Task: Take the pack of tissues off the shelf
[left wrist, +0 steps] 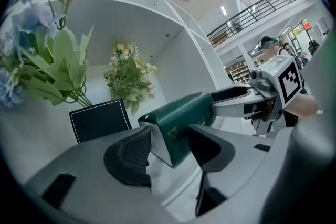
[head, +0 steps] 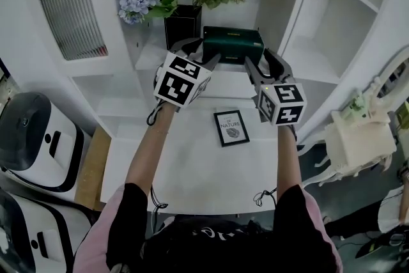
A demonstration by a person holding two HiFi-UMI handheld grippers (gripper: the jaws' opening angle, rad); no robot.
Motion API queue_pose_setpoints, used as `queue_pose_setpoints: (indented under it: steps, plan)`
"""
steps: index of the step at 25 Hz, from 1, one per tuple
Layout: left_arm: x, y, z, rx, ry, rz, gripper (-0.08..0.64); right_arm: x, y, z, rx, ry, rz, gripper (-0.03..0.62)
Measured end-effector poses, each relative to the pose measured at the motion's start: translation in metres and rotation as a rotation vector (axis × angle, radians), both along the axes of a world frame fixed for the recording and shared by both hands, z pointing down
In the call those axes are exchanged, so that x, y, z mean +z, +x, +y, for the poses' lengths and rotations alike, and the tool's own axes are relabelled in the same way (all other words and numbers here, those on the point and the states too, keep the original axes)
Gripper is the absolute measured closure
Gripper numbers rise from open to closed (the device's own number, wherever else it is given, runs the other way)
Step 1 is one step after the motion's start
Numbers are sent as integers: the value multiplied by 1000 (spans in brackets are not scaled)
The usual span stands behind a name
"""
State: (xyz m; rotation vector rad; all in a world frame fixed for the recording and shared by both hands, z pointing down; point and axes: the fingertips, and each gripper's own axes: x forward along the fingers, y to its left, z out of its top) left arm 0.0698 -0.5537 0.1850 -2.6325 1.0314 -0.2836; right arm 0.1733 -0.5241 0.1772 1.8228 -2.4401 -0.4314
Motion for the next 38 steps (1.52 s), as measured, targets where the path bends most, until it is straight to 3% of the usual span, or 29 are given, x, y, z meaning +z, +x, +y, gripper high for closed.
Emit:
queue_pose_setpoints:
  steps: [4, 7, 17, 26, 29, 34, 38]
  plan:
    - [1, 3, 1, -18, -6, -26, 344, -1, 2, -2, 33, 7, -2, 377]
    - [2, 1, 7, 2, 22, -25, 344, -2, 7, 4, 58, 32, -19, 437]
    - [-2, -21, 43, 9, 73, 95, 347, -1, -8, 43, 19, 81, -8, 442]
    - [7, -41, 95, -41, 95, 202, 350, 13, -26, 91, -33, 121, 2, 443]
    - [14, -46, 113, -56, 71, 231, 350, 25, -30, 105, -63, 100, -28, 443]
    - [40, -48, 139, -113, 54, 194, 350, 55, -32, 124, -92, 40, -55, 443]
    - [67, -47, 160, -140, -3, 189, 350, 79, -32, 144, -112, -11, -68, 443]
